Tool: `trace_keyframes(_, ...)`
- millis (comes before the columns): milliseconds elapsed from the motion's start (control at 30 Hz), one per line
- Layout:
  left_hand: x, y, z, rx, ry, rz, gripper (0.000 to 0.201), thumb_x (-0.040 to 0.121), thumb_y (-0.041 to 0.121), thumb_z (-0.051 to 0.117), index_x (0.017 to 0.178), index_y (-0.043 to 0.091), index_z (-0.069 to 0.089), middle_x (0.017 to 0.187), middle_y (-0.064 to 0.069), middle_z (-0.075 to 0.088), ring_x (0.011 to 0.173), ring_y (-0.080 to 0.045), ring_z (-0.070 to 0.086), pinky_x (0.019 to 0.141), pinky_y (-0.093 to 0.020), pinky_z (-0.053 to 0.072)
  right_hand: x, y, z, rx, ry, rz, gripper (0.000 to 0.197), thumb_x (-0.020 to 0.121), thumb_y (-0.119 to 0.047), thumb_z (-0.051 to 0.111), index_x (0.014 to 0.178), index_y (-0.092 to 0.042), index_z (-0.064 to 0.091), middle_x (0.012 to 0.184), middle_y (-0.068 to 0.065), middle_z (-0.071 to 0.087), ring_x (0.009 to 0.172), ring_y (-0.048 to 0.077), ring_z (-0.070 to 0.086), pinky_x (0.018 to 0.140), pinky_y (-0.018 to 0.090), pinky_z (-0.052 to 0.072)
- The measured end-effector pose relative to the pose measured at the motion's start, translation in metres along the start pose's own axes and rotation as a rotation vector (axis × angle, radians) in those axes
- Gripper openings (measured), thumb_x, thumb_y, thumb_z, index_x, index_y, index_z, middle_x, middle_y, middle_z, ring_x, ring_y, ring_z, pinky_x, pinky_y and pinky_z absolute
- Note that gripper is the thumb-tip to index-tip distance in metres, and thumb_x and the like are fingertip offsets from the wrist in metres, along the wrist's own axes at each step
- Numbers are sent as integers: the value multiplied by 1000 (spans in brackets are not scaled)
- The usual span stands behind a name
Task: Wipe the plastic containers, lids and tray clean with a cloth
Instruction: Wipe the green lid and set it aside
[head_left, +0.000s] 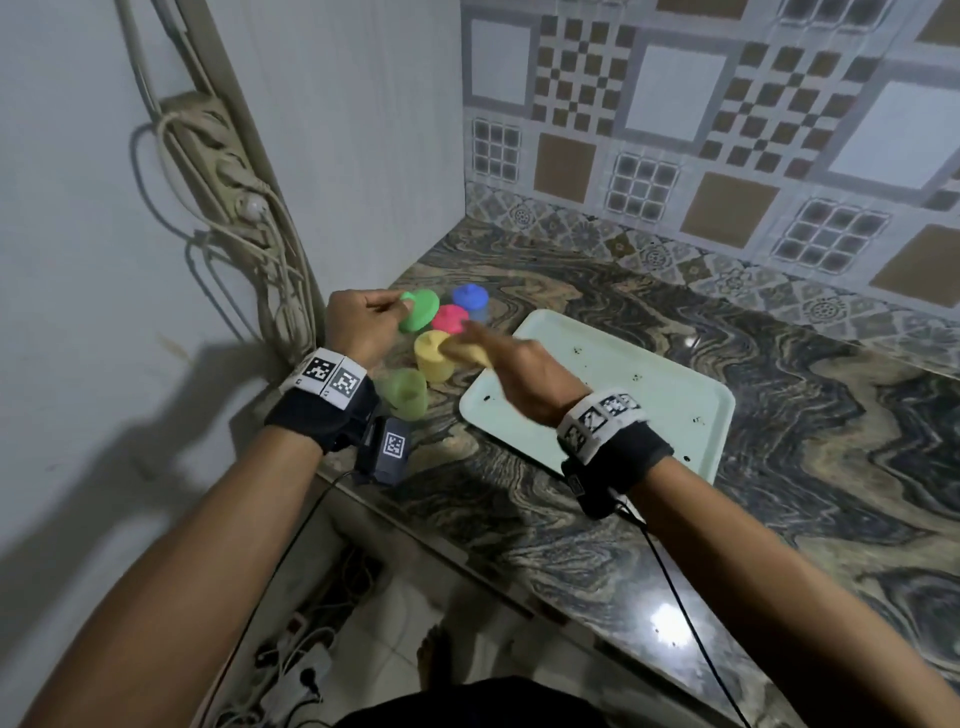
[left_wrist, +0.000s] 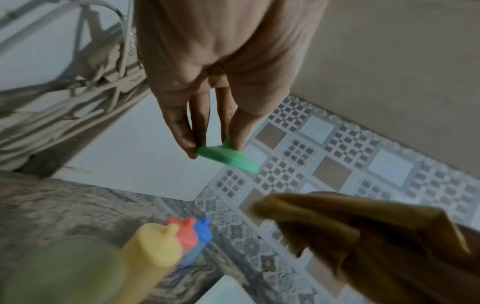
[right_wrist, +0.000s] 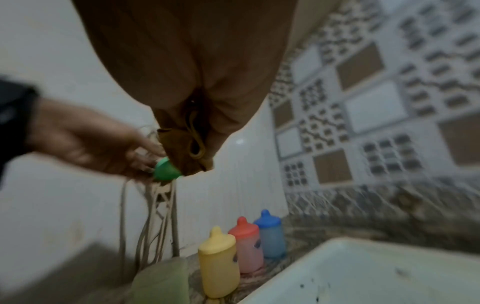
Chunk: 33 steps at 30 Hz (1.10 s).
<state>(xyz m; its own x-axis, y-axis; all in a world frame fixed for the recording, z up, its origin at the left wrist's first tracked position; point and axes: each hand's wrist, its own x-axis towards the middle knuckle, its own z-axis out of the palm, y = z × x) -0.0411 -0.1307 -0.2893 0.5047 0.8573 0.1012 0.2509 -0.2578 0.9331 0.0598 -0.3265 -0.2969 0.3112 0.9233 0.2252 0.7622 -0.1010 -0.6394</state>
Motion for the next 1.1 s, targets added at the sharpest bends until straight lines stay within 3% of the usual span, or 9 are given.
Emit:
trace_keyframes(33,-2,-7,-1,39,-3,0,26,81,15,75,105,5,74,100,-9,73,88,-13,67,91,-26,52,1,7,-6,-8,88,67,58,91,8,37,144,-16,44,131,10,61,115,16,56,93,11,40)
trace_keyframes(100,-9,-21,-1,134,-30,-27,27,82,17,75,106,6,73,101,-6,72,91,-11,65,88,-20,48,6,26,-16,-37,235,197,54,89,6,38,137,-18,51,113,15,67,103,30,63,82,29,45)
trace_keyframes(167,-16,-38,0,225,-46,-63,27,83,18,74,107,5,73,102,-7,72,94,-12,65,80,-17,45,11,47,-18,-5,310,320,49,90,3,41,133,-16,54,108,15,68,99,35,62,83,34,44)
trace_keyframes(367,-27,-79,11,293,-55,-99,24,81,12,75,102,0,74,102,-20,72,94,-30,68,78,-25,48,2,67,-10,16,330,426,45,88,3,41,124,-16,60,95,3,63,95,36,61,83,42,49)
trace_keyframes(433,-29,-85,15,318,-37,-100,23,82,12,74,102,1,74,101,-18,72,93,-30,68,76,-23,45,-3,69,-5,36,325,438,44,89,3,42,126,-16,59,100,7,67,93,37,61,83,47,50)
trace_keyframes(633,-25,-91,23,355,-27,-78,23,82,14,73,103,4,75,101,-18,72,94,-33,67,81,-33,52,-14,79,-1,51,334,462,46,92,3,42,132,-15,55,108,12,68,94,32,61,81,40,50)
trace_keyframes(800,-23,-92,27,358,-89,-86,39,69,16,85,106,7,73,105,-14,72,95,-29,67,82,-34,54,-15,82,0,54,343,455,45,92,2,43,133,-15,55,108,10,68,89,25,58,75,32,46)
trace_keyframes(900,-21,-95,28,409,-110,-68,42,71,16,83,110,8,71,111,-15,70,101,-32,65,87,-37,52,-16,82,1,73,355,467,44,94,0,42,134,-15,54,108,10,68,88,26,59,73,28,42)
trace_keyframes(1100,-17,-88,30,556,-180,-13,44,82,21,75,122,7,64,118,-19,66,108,-36,61,89,-38,47,-21,83,13,135,380,448,40,96,-3,42,133,-12,55,113,9,68,89,18,53,83,37,47)
